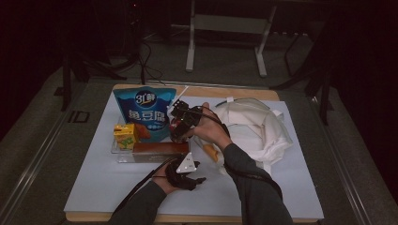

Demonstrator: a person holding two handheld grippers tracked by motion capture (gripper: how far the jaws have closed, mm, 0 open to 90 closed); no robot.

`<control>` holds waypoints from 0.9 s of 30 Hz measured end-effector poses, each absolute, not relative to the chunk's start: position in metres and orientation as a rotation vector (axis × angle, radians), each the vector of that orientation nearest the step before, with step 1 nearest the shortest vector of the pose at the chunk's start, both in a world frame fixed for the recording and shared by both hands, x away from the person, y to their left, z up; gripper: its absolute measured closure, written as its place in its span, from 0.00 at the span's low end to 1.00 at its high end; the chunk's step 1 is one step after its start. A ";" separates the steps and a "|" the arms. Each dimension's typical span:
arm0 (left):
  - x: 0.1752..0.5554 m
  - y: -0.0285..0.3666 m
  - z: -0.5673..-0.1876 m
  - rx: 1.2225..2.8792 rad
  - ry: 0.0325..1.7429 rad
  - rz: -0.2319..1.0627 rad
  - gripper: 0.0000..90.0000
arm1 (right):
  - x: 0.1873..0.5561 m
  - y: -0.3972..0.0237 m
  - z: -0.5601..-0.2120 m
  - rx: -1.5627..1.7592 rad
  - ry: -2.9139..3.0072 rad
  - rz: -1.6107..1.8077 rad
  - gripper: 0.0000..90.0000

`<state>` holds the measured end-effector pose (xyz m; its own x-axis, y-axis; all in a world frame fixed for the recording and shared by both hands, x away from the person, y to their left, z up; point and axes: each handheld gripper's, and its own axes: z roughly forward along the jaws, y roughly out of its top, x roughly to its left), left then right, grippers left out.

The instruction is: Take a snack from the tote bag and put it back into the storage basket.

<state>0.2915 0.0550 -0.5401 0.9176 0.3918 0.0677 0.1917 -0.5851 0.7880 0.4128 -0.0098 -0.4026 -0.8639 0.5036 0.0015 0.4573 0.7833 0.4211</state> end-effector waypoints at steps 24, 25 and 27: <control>0.292 0.055 -0.540 2.208 0.416 0.288 0.42 | 0.418 -0.009 -0.413 0.801 2.853 0.619 0.28; 0.292 0.055 -0.540 2.208 0.415 0.288 0.42 | 0.418 -0.009 -0.413 0.802 2.851 0.620 0.28; 0.291 0.055 -0.540 2.209 0.415 0.290 0.42 | 0.419 -0.009 -0.413 0.803 2.851 0.622 0.28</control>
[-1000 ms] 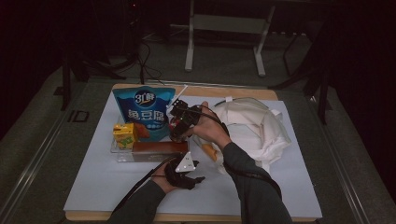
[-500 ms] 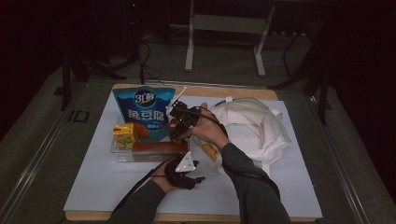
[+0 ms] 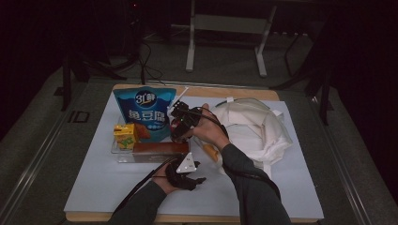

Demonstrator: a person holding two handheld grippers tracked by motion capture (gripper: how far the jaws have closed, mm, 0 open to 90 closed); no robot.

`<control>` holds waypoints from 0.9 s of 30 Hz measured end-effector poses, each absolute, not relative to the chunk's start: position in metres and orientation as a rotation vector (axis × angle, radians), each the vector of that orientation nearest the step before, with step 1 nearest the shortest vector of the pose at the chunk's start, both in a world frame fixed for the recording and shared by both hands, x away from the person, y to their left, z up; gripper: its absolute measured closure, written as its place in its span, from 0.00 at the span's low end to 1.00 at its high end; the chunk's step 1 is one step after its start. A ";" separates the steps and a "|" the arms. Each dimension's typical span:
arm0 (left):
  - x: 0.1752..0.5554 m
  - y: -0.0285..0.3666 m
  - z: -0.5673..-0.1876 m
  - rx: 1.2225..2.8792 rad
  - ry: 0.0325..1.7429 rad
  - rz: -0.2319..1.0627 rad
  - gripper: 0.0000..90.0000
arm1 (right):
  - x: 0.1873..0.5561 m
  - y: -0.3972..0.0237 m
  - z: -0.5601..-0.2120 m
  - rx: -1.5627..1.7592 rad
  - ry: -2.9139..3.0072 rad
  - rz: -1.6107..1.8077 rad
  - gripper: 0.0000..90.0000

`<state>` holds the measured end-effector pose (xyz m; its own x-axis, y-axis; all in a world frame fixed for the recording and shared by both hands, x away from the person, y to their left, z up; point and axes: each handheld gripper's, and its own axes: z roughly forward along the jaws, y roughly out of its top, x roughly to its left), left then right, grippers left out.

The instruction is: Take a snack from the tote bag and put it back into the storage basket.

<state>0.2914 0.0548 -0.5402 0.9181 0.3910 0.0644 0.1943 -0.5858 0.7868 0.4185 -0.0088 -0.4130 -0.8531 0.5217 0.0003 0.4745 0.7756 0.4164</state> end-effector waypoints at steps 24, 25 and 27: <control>0.291 0.055 -0.540 2.210 0.413 0.295 0.42 | 0.420 -0.006 -0.416 0.845 2.840 0.629 0.28; 0.291 0.055 -0.540 2.210 0.413 0.295 0.42 | 0.420 -0.006 -0.416 0.843 2.842 0.629 0.28; 0.291 0.055 -0.540 2.210 0.413 0.295 0.42 | 0.420 -0.006 -0.417 0.845 2.843 0.626 0.28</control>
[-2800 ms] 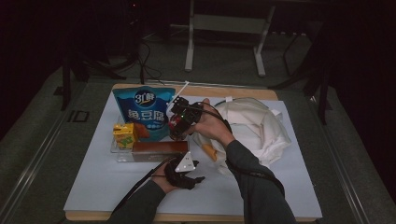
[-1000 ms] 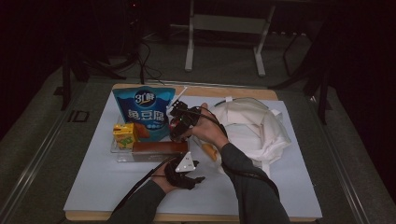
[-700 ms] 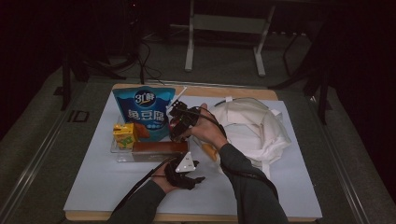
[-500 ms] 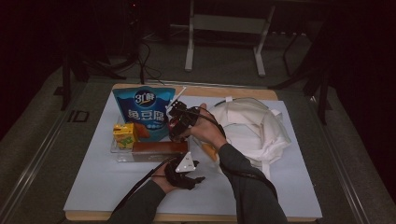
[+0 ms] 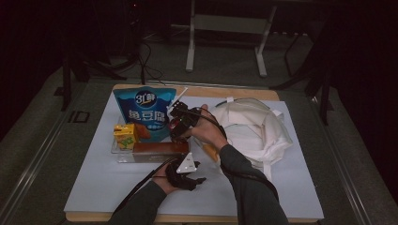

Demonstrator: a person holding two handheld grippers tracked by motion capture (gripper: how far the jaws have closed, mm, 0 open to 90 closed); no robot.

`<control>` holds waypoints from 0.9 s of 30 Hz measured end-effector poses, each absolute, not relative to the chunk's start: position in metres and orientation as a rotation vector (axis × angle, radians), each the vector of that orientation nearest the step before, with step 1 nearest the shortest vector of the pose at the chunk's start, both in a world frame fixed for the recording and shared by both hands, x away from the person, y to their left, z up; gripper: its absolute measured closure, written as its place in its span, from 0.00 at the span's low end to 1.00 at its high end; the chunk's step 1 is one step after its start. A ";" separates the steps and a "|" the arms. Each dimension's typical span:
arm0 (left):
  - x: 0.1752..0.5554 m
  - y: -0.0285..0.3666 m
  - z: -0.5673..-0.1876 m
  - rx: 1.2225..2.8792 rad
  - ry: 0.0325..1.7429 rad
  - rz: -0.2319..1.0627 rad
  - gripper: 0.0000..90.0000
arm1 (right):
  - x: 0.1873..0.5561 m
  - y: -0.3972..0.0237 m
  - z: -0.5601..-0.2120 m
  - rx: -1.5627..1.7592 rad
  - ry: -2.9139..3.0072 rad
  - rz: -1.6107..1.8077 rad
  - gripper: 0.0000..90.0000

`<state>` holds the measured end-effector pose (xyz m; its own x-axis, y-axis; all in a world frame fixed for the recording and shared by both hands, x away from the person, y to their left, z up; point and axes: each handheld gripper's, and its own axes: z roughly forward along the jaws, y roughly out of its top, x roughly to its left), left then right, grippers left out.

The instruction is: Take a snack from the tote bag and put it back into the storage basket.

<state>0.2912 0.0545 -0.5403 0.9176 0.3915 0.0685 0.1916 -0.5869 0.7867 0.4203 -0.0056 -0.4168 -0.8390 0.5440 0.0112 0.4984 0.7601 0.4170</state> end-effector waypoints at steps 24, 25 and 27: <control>0.291 0.054 -0.540 2.207 0.416 0.293 0.42 | 0.423 -0.005 -0.420 0.889 2.784 0.668 0.28; 0.291 0.054 -0.540 2.206 0.416 0.292 0.42 | 0.423 -0.005 -0.420 0.890 2.786 0.667 0.28; 0.291 0.054 -0.540 2.207 0.416 0.293 0.42 | 0.423 -0.005 -0.420 0.888 2.788 0.666 0.28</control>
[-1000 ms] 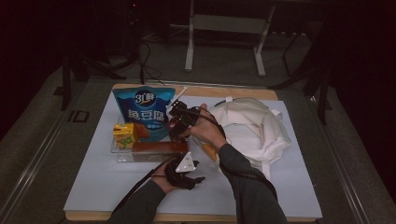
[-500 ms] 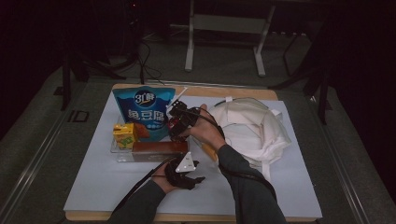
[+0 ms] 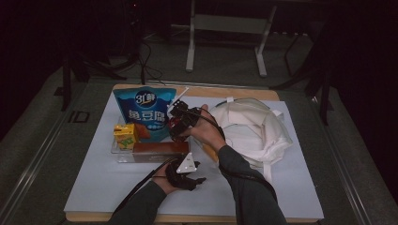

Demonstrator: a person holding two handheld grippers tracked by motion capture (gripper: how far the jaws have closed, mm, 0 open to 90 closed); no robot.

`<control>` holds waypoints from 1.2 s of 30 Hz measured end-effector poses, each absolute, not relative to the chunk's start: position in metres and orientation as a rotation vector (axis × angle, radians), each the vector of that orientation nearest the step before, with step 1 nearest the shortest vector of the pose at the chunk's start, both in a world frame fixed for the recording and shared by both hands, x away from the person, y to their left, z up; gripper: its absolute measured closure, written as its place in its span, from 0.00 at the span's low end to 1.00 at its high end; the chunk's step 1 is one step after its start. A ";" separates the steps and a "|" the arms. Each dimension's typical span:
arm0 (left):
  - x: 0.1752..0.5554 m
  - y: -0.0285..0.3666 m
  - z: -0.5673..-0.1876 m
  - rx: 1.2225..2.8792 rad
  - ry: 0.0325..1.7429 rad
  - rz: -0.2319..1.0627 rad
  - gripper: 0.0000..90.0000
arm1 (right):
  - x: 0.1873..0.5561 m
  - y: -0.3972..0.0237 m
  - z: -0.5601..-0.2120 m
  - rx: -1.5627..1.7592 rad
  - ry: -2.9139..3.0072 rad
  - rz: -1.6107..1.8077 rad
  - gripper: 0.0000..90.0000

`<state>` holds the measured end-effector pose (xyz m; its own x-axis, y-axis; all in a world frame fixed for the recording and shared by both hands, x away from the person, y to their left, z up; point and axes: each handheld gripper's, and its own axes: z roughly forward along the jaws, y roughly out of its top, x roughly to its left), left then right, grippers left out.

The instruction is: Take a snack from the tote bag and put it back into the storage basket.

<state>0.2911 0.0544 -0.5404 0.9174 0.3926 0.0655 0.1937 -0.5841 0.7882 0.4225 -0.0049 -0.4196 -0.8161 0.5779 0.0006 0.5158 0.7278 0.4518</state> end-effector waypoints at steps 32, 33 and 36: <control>0.291 0.055 -0.540 2.210 0.409 0.300 0.42 | 0.426 -0.005 -0.432 0.908 2.798 0.595 0.28; 0.291 0.055 -0.540 2.211 0.408 0.300 0.42 | 0.426 -0.005 -0.433 0.907 2.797 0.592 0.28; 0.291 0.055 -0.540 2.210 0.409 0.300 0.42 | 0.425 -0.007 -0.431 0.912 2.794 0.610 0.30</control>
